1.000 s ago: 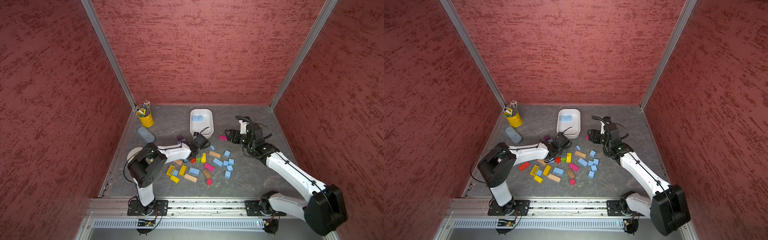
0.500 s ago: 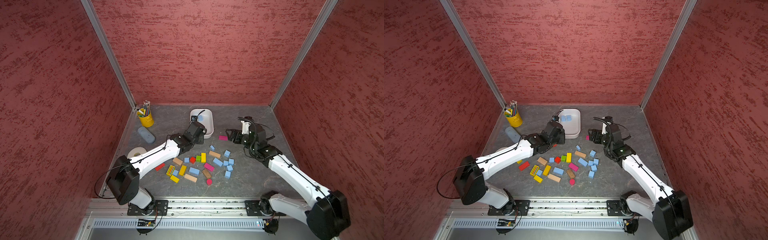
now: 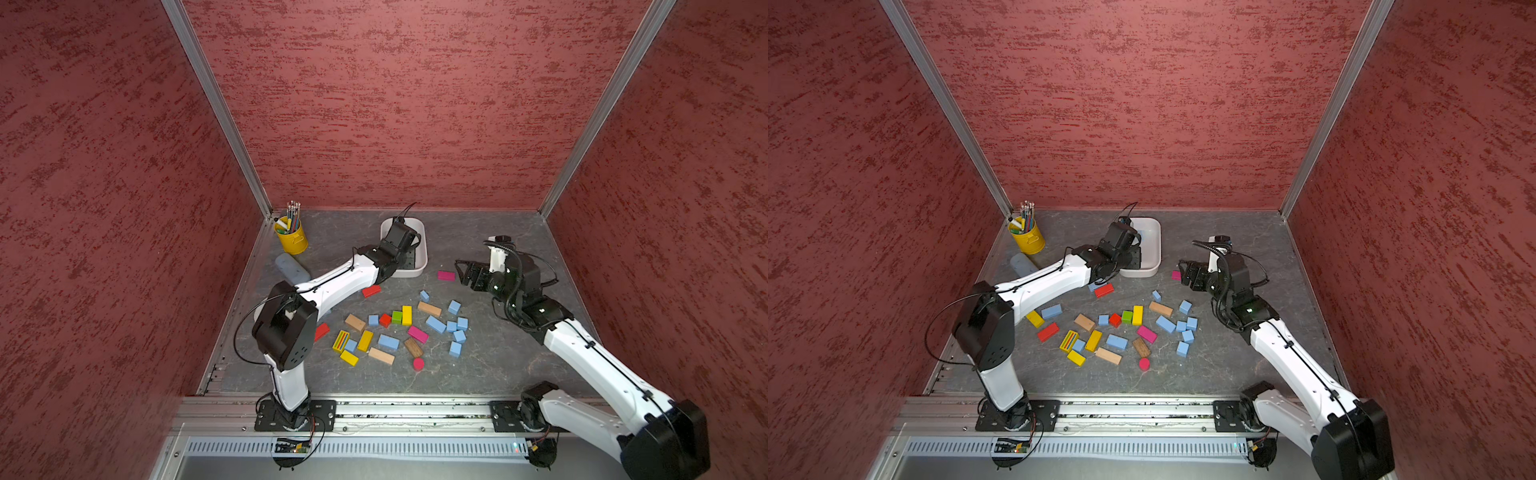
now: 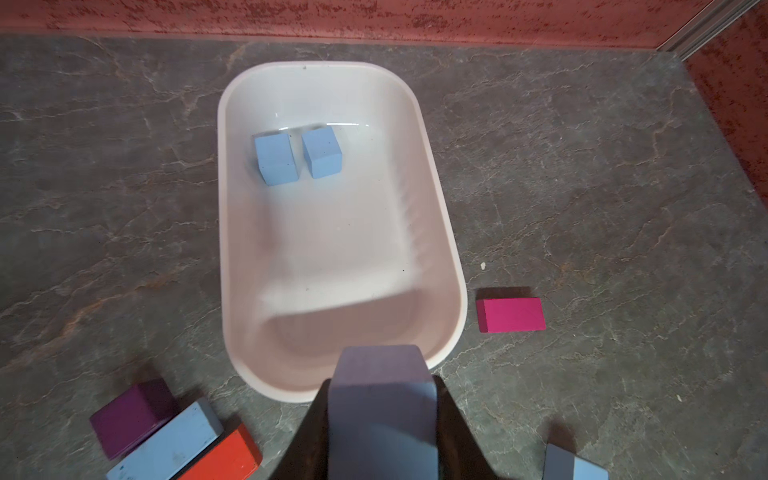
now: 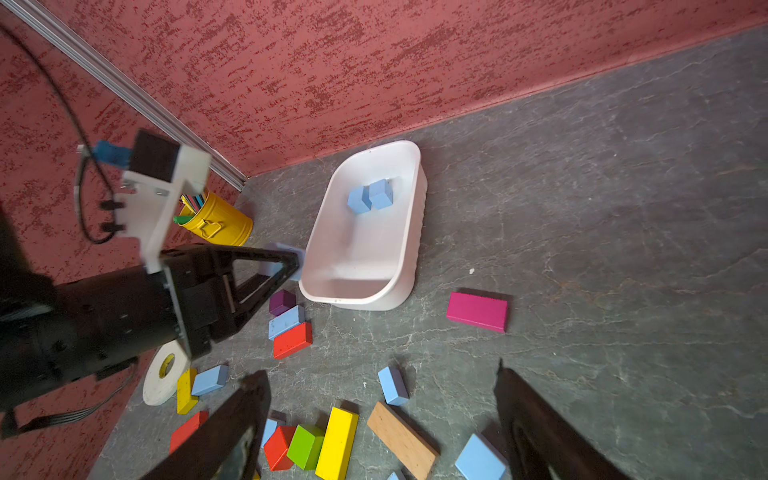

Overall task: Pick out the blue building blocks
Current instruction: Place the building block in the storage box.

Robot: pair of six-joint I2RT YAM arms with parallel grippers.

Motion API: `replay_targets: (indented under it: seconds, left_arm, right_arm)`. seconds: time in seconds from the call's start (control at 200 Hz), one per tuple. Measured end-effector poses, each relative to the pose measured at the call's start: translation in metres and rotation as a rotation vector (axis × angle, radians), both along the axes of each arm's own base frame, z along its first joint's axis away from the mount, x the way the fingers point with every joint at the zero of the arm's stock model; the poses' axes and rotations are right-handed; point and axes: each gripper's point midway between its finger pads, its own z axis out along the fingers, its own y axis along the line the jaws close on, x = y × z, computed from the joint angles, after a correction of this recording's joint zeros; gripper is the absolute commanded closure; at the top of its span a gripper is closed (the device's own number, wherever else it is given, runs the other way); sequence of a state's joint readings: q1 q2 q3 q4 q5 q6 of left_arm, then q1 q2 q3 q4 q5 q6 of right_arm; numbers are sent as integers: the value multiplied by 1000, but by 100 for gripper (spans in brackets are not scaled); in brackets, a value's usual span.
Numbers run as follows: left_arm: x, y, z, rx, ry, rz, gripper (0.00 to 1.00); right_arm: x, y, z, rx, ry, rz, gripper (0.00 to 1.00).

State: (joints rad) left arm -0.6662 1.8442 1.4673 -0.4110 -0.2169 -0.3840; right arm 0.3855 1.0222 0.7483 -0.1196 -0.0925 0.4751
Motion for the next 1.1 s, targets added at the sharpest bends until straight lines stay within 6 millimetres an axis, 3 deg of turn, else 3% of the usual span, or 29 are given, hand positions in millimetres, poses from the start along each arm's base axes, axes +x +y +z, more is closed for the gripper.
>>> replay_targets:
  seconds: [0.436,0.636,0.907,1.102]
  left_arm:
    - [80,-29,-31,-26,33,22,88]
    - [111,-39,-51,-20,49,34,82]
    - [132,-43,-77,-19,89,45,69]
    - [142,-39,-83,-30,96,56,58]
  right_arm:
    - [-12,-7,-6,-7,7,-11,13]
    - [-14,-9,-6,-11,9,-18,13]
    - [-16,-13,-9,-19,12,-32,12]
    - [-17,-14,-14,-25,20,-36,11]
